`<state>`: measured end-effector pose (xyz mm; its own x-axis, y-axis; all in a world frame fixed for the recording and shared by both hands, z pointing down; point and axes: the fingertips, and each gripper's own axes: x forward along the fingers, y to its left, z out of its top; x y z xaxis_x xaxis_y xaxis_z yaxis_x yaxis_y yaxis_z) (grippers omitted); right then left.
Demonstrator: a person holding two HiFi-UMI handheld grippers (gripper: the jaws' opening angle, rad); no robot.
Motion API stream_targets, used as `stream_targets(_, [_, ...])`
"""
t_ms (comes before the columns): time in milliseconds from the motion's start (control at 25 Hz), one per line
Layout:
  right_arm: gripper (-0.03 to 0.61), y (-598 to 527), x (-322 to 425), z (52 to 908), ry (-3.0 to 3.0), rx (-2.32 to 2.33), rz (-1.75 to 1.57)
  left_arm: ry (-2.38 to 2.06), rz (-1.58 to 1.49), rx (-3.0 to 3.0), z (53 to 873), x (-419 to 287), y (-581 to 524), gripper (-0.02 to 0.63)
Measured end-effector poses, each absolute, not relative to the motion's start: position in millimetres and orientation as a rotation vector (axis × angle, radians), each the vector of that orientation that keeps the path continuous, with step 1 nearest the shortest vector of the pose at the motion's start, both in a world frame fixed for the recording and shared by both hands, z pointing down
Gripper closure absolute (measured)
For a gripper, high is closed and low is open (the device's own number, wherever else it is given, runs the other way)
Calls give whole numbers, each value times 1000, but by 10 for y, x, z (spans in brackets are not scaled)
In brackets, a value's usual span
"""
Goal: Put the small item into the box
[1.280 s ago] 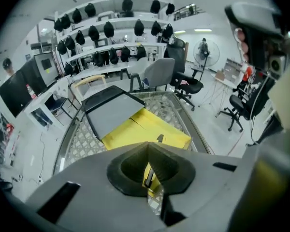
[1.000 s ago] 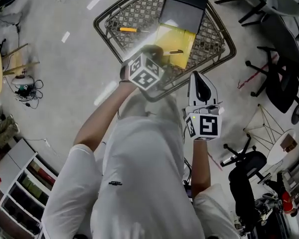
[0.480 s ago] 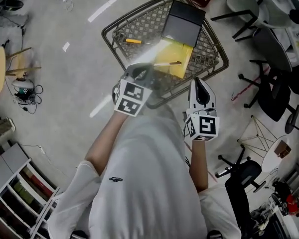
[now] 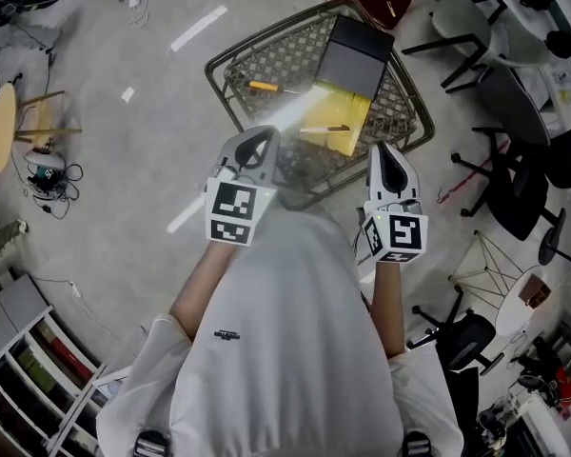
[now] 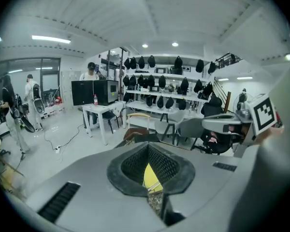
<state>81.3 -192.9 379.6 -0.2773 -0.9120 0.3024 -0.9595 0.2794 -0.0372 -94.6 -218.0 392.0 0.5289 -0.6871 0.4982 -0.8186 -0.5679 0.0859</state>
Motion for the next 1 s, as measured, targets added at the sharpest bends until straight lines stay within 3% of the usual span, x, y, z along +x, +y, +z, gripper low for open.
stream_targets(1000, [578, -1983, 539, 3533, -2406, 1687, 236, -1339, 478, 2513, 3610, -1216, -2223, 612])
